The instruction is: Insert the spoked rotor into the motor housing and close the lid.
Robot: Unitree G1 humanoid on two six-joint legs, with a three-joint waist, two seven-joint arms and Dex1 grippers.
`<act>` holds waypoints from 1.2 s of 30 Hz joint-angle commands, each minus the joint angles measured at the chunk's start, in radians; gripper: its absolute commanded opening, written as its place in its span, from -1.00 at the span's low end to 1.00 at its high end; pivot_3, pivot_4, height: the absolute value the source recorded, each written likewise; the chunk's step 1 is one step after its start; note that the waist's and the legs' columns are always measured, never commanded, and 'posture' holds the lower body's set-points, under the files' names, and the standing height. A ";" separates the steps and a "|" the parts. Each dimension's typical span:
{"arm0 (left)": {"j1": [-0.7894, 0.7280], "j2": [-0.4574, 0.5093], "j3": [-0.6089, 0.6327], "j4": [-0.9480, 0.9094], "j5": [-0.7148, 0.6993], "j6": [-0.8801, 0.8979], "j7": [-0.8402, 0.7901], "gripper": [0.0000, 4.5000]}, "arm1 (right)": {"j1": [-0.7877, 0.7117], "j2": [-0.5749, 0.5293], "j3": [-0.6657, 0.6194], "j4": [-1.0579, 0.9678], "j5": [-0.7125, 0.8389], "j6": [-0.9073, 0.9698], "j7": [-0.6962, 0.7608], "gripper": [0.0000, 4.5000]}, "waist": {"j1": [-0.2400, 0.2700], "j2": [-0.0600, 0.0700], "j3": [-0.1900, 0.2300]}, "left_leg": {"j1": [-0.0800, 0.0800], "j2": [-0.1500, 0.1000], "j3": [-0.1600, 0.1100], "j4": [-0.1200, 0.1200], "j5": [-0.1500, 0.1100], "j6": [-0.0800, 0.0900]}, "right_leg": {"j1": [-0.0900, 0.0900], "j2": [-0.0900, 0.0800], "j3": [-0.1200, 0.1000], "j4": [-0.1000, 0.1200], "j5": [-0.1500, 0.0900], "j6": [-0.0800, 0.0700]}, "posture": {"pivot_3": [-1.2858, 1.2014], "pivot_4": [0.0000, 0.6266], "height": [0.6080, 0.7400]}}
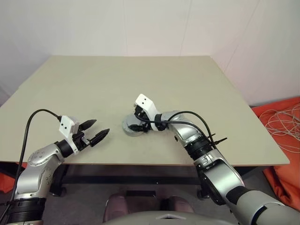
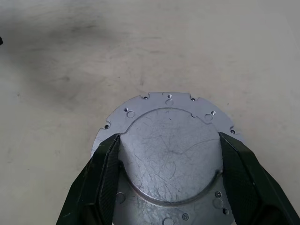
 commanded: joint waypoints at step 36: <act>-0.383 -0.183 -0.284 0.335 0.285 0.030 0.172 -1.00 | -0.014 -0.009 -0.006 0.048 -0.018 0.035 -0.033 0.38 | 0.000 0.002 -0.001 | 0.001 -0.001 -0.001 -0.003 0.000 0.000 | 0.003 -0.001 -0.002 -0.010 0.001 0.002 | 0.03 -1.00 1.00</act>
